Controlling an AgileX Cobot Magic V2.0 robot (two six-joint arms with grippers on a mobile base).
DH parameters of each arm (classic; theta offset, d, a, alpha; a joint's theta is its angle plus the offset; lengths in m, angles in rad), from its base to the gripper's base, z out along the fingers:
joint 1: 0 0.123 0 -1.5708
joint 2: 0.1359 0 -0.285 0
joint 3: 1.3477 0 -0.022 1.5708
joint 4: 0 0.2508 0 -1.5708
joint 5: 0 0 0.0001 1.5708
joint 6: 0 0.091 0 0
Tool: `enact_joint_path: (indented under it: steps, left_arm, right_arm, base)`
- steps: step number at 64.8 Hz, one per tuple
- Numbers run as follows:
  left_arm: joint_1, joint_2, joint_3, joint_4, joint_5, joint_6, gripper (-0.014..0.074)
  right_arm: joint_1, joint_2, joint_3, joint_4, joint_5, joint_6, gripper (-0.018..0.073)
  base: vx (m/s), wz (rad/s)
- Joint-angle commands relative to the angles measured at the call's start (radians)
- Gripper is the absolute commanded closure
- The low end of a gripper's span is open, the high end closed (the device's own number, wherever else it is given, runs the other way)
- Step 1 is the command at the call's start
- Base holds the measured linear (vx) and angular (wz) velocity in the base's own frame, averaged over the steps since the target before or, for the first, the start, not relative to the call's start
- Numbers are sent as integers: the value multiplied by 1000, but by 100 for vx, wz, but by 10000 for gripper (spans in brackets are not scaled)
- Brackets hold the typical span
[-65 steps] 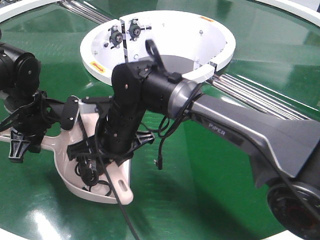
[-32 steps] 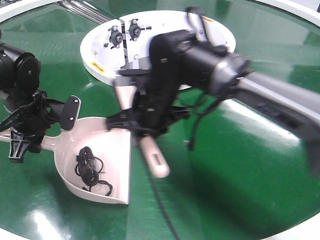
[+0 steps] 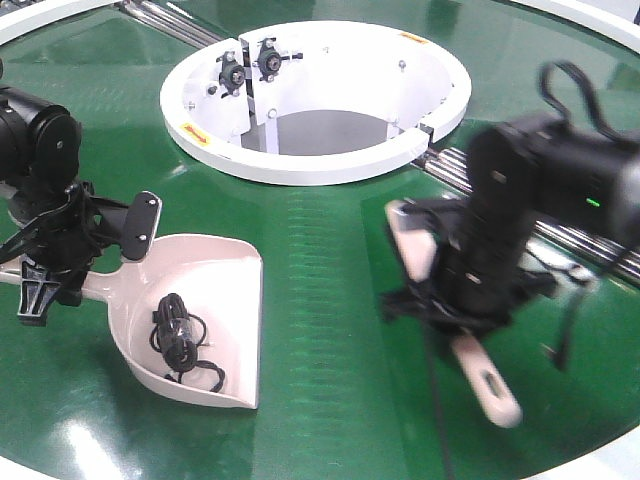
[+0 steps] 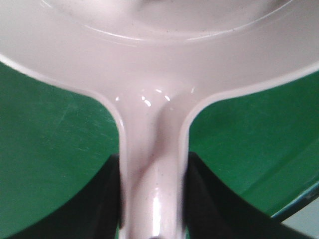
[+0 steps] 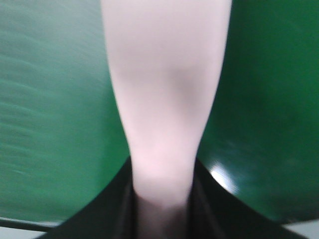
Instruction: Clean and inspect green conveyor with broom and dustpan
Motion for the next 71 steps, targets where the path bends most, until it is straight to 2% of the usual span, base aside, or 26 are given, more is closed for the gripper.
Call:
enact_joint_path:
  steps: [1,8,17,29,71]
  left_arm:
    - [-8,-40,-28,9,43,13,602]
    - [-8,-40,-28,9,43,13,602]
    - [-8,-40,-28,9,43,13,602]
    - [-8,-40,-28,9,43,13,602]
    - [-8,-40,-28,9,43,13,602]
  right_arm:
    - [-49,-77,64,-7,-56,-39,560]
    - [-80,-84,132,-7,-87,-67,560]
    - [-80,-83,186,-29,-137,-85,560]
    - [-80,-78,188,-49,-192,-75,560]
    - [-80,-78,188,-46,-184,-75,560]
  base:
    - [0,0]
    - [0,0]
    - [0,0]
    - [0,0]
    - [0,0]
